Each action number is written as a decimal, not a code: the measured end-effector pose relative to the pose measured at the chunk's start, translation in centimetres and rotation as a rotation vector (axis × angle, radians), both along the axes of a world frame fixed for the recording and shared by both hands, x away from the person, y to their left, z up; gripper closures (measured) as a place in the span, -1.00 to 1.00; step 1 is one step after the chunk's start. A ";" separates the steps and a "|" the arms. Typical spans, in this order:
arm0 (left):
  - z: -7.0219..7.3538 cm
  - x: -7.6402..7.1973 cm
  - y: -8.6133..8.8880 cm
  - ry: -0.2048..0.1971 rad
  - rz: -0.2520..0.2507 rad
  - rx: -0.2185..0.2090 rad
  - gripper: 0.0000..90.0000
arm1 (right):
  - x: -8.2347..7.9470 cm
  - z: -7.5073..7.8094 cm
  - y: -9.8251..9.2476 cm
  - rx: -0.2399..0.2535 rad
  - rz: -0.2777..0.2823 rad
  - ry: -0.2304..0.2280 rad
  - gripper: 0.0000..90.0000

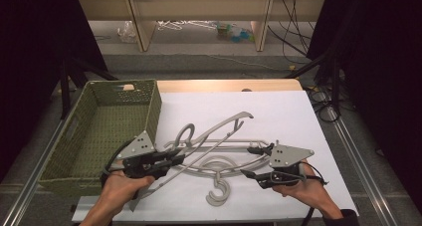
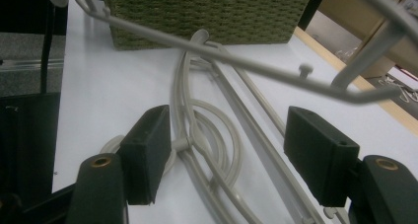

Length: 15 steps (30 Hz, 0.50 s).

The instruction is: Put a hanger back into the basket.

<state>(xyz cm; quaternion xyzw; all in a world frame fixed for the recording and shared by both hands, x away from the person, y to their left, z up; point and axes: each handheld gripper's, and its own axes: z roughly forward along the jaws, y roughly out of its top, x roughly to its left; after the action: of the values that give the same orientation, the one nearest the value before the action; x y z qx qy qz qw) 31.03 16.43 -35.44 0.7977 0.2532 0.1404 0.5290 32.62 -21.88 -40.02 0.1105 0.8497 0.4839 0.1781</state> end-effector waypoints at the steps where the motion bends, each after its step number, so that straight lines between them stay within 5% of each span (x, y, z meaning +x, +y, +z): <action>1: 0.3 -0.7 -0.1 0.076 0.048 -0.069 0.76 | -0.1 0.0 0.0 -0.003 0.001 0.007 -0.21; 10: 3.9 -0.8 3.5 0.030 0.100 -0.152 0.76 | 0.0 -0.2 -0.3 0.003 -0.009 0.006 -0.21; 15: 5.5 -0.5 5.5 -0.009 0.145 -0.156 0.76 | 0.1 -0.3 -0.4 0.011 -0.003 0.017 -0.23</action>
<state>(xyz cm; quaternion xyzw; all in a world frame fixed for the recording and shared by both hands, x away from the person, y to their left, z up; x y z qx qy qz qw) 30.51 21.92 -29.93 0.7331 0.3179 0.1620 0.5790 32.71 -22.25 -40.28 0.1169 0.8484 0.4872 0.1709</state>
